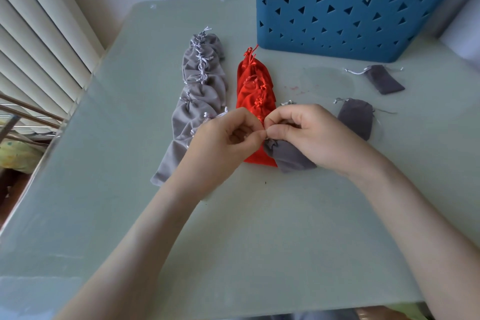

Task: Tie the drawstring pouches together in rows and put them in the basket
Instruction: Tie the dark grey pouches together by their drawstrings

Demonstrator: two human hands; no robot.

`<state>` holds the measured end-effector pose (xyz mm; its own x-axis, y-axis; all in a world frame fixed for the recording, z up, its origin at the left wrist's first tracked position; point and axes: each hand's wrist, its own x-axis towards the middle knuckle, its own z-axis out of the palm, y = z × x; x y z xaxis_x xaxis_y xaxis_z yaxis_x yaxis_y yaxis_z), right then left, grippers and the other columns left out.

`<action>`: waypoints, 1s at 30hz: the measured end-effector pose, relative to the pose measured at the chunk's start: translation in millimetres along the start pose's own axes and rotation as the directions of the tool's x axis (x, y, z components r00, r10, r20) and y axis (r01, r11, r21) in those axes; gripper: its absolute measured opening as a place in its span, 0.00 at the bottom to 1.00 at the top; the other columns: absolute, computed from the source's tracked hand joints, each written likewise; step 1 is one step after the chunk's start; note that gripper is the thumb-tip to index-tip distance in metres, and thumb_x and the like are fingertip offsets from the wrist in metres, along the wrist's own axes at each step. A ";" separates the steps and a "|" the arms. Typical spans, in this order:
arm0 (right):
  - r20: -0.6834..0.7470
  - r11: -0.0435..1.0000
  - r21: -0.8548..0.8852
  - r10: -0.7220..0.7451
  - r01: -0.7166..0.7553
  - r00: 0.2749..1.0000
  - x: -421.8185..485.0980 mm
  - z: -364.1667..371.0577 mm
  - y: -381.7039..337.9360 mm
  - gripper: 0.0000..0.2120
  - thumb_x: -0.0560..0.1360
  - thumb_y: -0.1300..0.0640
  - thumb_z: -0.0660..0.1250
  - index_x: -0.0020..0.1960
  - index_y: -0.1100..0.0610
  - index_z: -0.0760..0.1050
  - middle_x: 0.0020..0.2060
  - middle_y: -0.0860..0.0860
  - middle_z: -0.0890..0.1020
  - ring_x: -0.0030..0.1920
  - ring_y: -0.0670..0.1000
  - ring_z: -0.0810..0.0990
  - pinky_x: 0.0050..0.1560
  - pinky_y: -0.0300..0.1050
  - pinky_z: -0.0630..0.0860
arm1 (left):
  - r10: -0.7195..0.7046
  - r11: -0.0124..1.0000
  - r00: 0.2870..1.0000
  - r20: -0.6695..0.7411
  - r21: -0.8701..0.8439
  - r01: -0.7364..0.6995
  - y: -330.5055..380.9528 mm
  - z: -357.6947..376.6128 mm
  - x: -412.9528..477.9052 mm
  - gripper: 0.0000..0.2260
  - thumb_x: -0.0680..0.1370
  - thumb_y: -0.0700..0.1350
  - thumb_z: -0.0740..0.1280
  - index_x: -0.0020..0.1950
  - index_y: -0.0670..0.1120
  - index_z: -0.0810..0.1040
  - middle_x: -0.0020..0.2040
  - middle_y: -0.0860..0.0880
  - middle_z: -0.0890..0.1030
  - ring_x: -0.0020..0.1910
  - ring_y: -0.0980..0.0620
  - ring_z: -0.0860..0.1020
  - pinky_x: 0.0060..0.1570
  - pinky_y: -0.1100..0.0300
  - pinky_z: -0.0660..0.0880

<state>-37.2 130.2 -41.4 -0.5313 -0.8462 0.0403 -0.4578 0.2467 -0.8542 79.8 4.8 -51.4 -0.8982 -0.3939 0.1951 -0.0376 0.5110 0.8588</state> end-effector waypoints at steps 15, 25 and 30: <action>0.102 0.966 0.254 0.020 -0.045 0.995 -4.1 -8.1 -0.1 0.05 0.76 0.64 0.65 0.48 0.63 0.80 0.40 0.52 0.81 0.42 0.43 0.76 0.46 0.33 0.71 | -0.012 0.908 0.992 0.129 -0.413 0.065 -6.2 1.5 5.3 0.04 0.76 0.42 0.66 0.43 0.43 0.76 0.34 0.52 0.77 0.35 0.56 0.74 0.40 0.67 0.71; 0.131 0.921 0.370 0.076 -0.120 0.988 -3.6 -7.0 0.7 0.05 0.76 0.64 0.65 0.44 0.60 0.80 0.35 0.47 0.80 0.38 0.41 0.76 0.42 0.31 0.70 | 0.006 0.906 0.982 0.189 -0.417 0.074 -6.9 -1.3 6.2 0.02 0.75 0.41 0.65 0.42 0.44 0.76 0.38 0.41 0.72 0.37 0.53 0.70 0.41 0.65 0.69; 0.090 0.952 0.280 0.099 -0.121 0.991 -4.4 -5.7 1.1 0.06 0.76 0.62 0.66 0.42 0.57 0.80 0.35 0.46 0.80 0.38 0.40 0.76 0.42 0.29 0.69 | 0.012 0.984 0.991 0.135 -0.180 0.012 -6.7 0.6 5.3 0.04 0.75 0.43 0.66 0.43 0.43 0.76 0.35 0.44 0.74 0.34 0.56 0.69 0.36 0.67 0.65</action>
<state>-39.5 136.9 -39.5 -0.5079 -0.8565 -0.0916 -0.1724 0.2052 -0.9634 75.0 -0.3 -56.5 -0.9494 -0.2811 0.1399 0.0307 0.3605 0.9322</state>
